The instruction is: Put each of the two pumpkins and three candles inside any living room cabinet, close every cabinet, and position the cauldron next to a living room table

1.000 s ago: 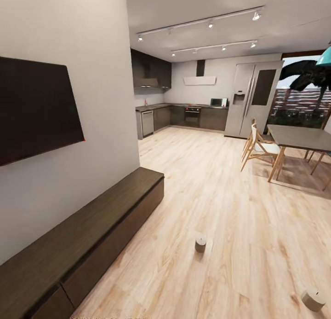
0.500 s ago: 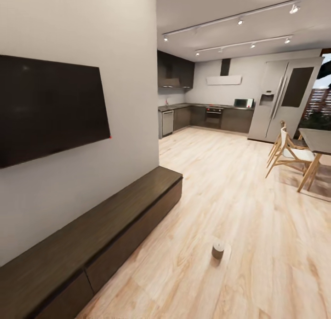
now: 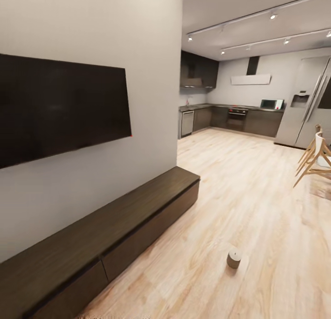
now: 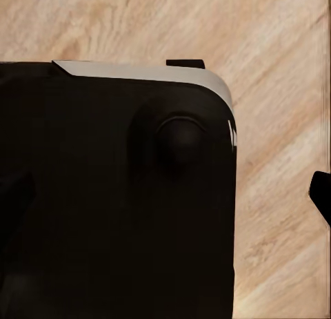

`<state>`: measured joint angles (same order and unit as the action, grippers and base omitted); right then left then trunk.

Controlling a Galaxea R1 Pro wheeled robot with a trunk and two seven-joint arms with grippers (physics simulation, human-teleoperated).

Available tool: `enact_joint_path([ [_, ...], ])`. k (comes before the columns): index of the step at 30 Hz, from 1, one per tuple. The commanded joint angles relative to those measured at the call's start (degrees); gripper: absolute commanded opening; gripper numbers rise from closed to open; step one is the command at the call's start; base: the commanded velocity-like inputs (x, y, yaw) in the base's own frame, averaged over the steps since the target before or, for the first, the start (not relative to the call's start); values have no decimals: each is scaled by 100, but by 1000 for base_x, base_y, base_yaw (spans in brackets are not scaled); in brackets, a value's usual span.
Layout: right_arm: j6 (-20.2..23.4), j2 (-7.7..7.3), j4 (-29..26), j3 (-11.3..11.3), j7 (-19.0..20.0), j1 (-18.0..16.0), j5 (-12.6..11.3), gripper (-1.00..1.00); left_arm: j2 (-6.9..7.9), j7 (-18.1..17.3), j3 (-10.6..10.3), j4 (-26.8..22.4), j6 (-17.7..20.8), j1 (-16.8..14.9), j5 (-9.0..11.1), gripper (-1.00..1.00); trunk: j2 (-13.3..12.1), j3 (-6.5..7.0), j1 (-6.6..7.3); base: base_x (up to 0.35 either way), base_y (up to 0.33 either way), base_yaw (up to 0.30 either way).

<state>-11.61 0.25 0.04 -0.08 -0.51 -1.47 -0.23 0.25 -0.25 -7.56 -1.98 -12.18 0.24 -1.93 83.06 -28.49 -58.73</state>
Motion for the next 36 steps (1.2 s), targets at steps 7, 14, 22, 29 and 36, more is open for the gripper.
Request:
enact_joint_path([
  [7, -17, 1, 4, -3, -9, -3, -3, 100, -64, -1, -34, -5, -12, 2, -41, 100, 2, -4, 0, 0, -270, 294],
  [14, -16, 1, 4, -2, -10, -3, -3, 100, -66, -1, -36, -4, -12, 2, -44, 100, 2, -8, 0, 0, -274, 294],
  [22, -17, 1, 4, 0, -10, -3, -3, 100, -67, -1, -43, -5, -12, 2, -45, 100, 2, -23, 0, -51, -245, 294],
  [29, -17, 1, 4, 0, -10, -3, 13, 100, -68, -1, -44, -4, -20, 2, -45, 100, 2, -37, 0, -189, -31, 294],
  [36, -17, 1, 4, 0, -8, -3, 29, 100, -64, -2, -44, -4, -21, 2, -44, 100, 2, -51, 0, -185, -1, 294],
])
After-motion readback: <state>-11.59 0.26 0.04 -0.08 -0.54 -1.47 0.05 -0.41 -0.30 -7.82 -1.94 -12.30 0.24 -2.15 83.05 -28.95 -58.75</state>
